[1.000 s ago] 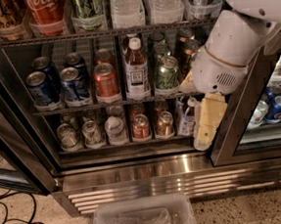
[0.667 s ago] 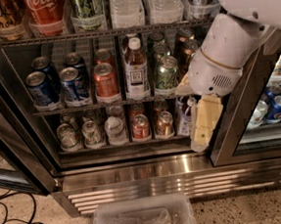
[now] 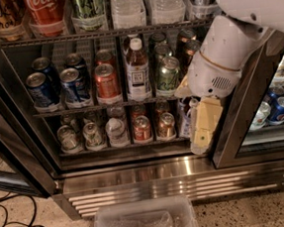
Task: Pick coke can from top shelf of fridge
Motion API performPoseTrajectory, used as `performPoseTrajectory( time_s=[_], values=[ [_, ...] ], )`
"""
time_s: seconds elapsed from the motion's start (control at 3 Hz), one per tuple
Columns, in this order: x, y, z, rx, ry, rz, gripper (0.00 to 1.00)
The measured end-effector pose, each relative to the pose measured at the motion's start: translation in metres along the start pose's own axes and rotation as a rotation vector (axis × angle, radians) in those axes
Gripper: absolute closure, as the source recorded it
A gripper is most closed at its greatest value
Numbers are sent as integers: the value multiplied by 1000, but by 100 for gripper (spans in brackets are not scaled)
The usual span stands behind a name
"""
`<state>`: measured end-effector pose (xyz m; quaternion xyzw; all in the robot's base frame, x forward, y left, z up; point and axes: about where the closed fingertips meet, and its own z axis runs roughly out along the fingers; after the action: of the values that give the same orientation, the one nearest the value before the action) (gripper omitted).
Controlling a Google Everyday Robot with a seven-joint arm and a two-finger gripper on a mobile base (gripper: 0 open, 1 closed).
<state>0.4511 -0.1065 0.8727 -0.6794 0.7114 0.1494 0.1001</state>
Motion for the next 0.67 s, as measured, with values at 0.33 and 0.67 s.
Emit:
performPoseTrajectory(
  time_s=[0.33, 0.67],
  values=[
    [-1, 0, 2, -5, -3, -2, 0],
    [11, -9, 8, 81, 81, 53, 0]
  ],
)
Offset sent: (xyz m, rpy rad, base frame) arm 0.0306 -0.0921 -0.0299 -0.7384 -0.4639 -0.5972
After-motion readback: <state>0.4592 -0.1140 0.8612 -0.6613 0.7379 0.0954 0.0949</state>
